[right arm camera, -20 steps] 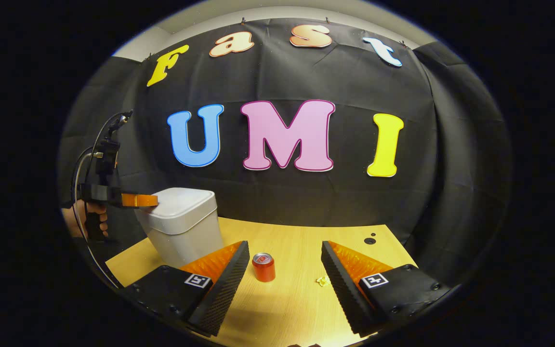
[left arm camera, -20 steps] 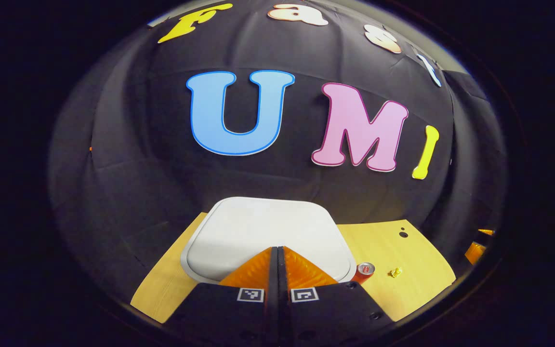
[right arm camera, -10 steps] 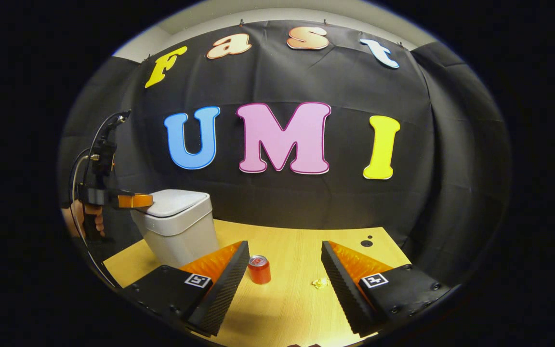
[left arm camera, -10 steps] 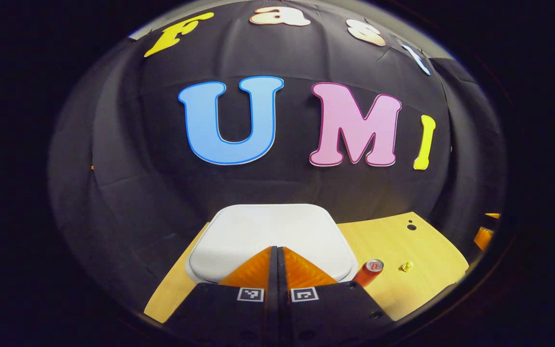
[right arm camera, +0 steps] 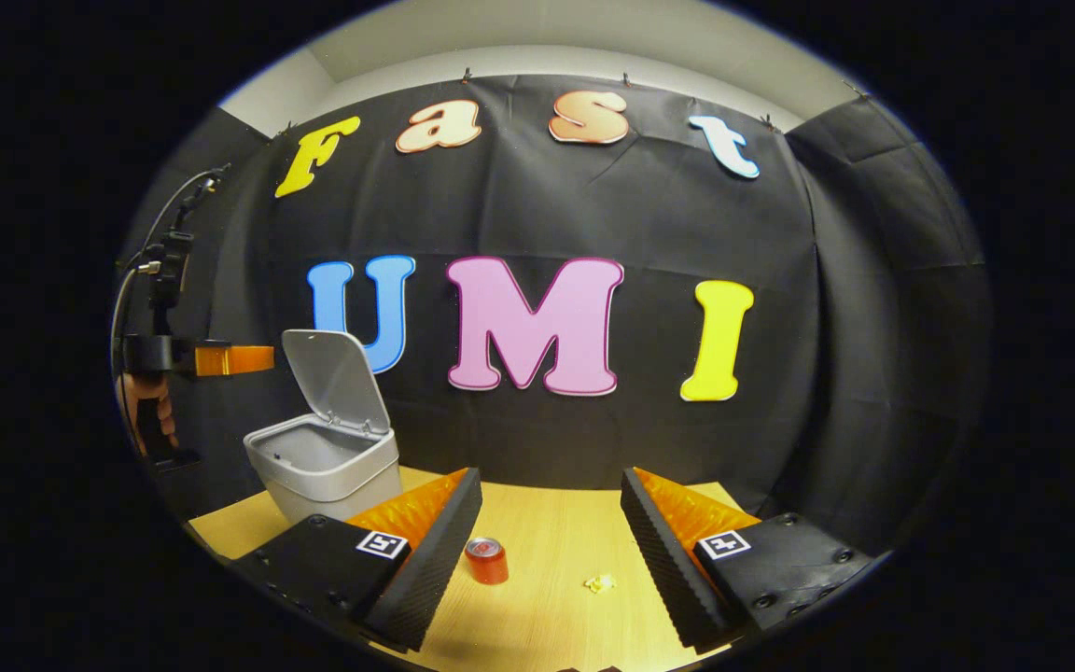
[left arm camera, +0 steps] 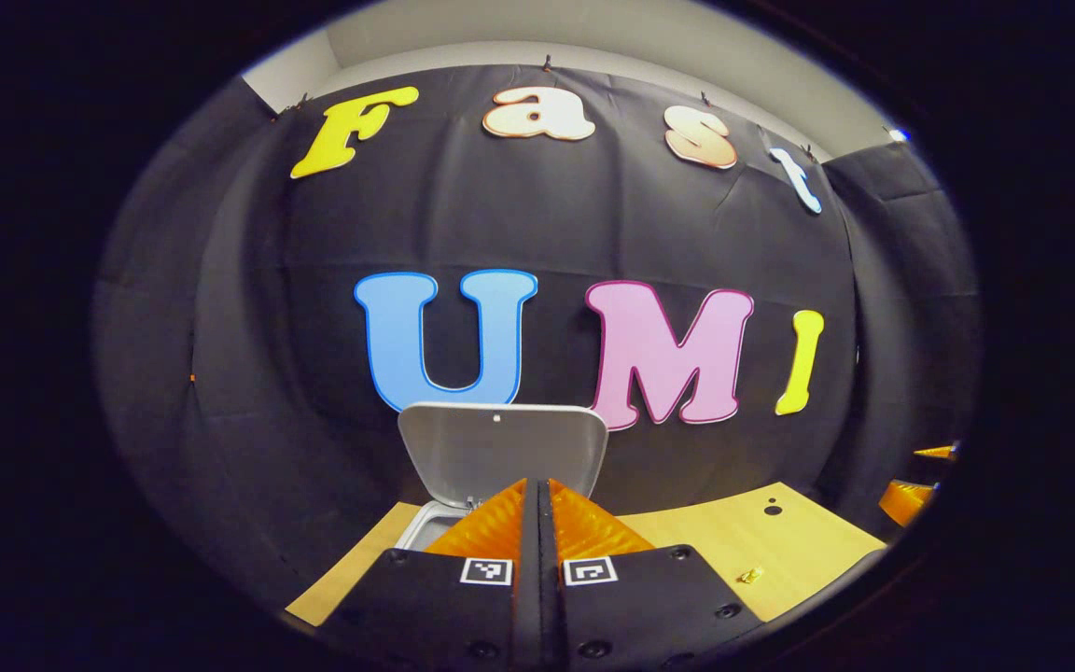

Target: Press the lid of the desktop garbage bin to open it, pick up the crumpled paper on the desktop and throw it into the bin, then pick up the pop can on the desktop and drop it into the bin, and finally close the garbage bin lid.

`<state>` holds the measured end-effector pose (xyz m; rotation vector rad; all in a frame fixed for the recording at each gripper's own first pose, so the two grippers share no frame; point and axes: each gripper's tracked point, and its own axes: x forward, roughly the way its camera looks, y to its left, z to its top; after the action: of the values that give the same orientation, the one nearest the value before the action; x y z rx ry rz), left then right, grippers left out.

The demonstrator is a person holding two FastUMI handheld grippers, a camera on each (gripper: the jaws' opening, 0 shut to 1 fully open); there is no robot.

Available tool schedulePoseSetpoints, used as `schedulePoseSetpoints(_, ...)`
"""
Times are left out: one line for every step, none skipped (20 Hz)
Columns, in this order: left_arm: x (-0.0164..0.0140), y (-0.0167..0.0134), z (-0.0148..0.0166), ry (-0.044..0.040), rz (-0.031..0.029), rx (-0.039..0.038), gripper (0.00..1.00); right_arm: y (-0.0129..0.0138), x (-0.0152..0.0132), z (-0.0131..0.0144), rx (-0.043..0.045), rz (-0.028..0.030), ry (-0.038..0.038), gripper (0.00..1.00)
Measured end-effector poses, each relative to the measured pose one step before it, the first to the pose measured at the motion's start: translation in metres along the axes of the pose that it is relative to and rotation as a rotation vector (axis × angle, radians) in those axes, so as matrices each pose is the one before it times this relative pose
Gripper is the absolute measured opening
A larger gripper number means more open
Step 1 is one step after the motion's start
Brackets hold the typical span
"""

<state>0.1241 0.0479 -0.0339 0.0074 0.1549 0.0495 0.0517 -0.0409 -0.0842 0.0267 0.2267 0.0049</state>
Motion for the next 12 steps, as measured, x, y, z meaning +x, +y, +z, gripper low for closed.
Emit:
schedulePoseSetpoints(-0.01091, -0.00681, 0.00507, -0.01883, -0.00297, -0.00813, 0.06, -0.00157, -0.00064, 0.00351, -0.01067, -0.00794, -0.00870, 0.96)
schedulePoseSetpoints(-0.00980, -0.00804, 0.00134, -0.01330, -0.00483, -0.00912, 0.06, -0.00109, -0.00165, 0.00127, -0.00696, -0.00778, -0.00485, 0.96)
schedulePoseSetpoints(-0.01019, -0.00847, 0.00010, -0.00455, -0.01138, -0.01295, 0.06, -0.00191, -0.00062, 0.00049, -0.00700, -0.00406, -0.00266, 0.96)
schedulePoseSetpoints(-0.01233, -0.01104, -0.00333, 0.00972, -0.02370, -0.02084, 0.07, -0.00337, 0.00011, 0.00238, -0.01056, -0.01010, -0.00705, 0.96)
schedulePoseSetpoints(-0.00854, -0.00903, -0.00330, 0.01387, -0.02134, -0.01864, 0.07, -0.00463, -0.00083, 0.00104, -0.00892, -0.00946, 0.00050, 0.96)
schedulePoseSetpoints(-0.00976, -0.00745, -0.00345, 0.01660, -0.02286, -0.00848, 0.07, -0.00441, 0.00045, 0.00038, -0.00730, -0.00814, 0.00008, 0.96)
schedulePoseSetpoints(-0.00700, -0.00368, -0.00697, 0.01681, -0.01510, -0.00383, 0.18, -0.00442, 0.00145, 0.00006, -0.00440, -0.01004, 0.00034, 0.96)
schedulePoseSetpoints(-0.00616, -0.00293, -0.00516, 0.01140, -0.01181, 0.00049, 0.24, -0.00335, 0.00219, -0.00184, -0.00056, -0.00358, 0.00744, 0.96)
schedulePoseSetpoints(-0.00478, -0.00204, -0.00464, 0.00475, -0.00426, 0.00066, 0.36, 0.00017, 0.00265, -0.00485, -0.00452, 0.00700, 0.01206, 0.96)
schedulePoseSetpoints(-0.00572, -0.00006, -0.00370, -0.00338, 0.00671, 0.00107, 0.48, -0.00252, 0.00257, -0.00509, -0.01085, -0.00312, 0.01932, 0.96)
schedulePoseSetpoints(-0.00390, 0.00006, -0.00261, -0.00638, 0.01177, 0.00317, 0.81, -0.00500, 0.00468, -0.00642, -0.00876, -0.00558, 0.02362, 0.96)
schedulePoseSetpoints(-0.00329, -0.00294, -0.00234, -0.00617, -0.00251, 0.00094, 0.89, -0.00209, 0.00443, -0.00579, -0.00239, -0.00393, 0.02309, 0.96)
